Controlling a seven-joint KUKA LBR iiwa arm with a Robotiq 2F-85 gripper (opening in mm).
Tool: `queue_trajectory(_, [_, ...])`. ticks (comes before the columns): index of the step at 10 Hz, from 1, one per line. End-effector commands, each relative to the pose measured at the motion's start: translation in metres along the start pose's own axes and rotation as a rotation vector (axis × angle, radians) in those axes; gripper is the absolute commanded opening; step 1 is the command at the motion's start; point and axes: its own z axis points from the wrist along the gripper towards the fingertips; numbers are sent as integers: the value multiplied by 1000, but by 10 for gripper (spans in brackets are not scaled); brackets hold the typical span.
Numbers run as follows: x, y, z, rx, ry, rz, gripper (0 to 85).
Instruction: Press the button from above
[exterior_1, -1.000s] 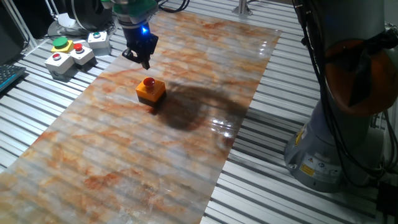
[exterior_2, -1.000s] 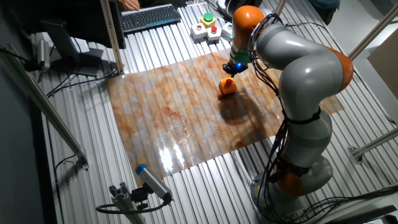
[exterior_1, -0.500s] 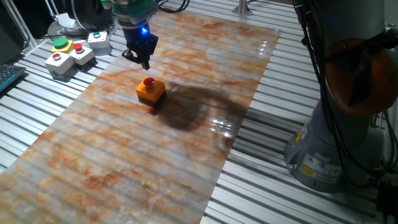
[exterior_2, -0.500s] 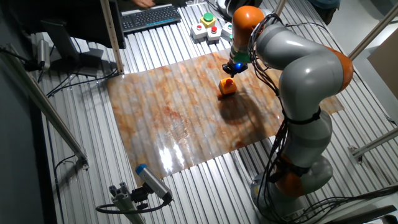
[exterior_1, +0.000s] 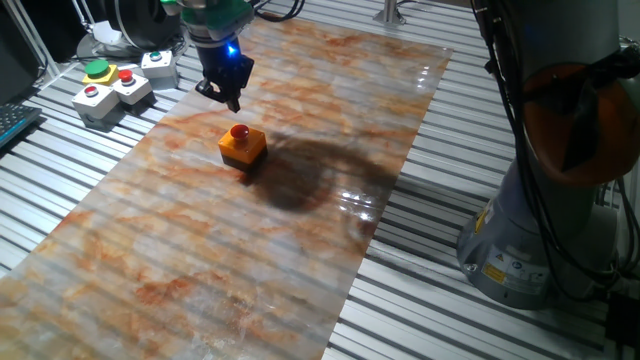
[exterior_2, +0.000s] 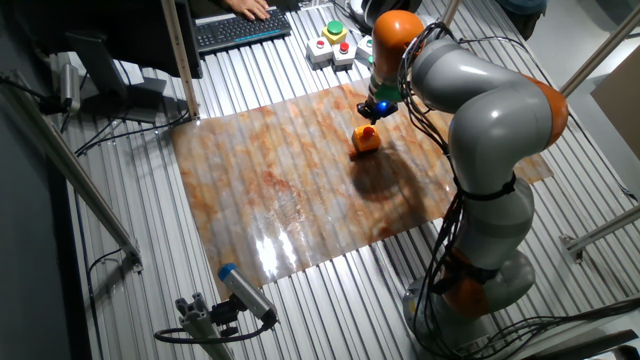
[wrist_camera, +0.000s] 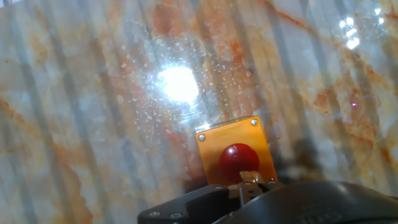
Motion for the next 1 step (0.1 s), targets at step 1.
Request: queue_trajectory(1, [0,1,-1,4,0,2,0])
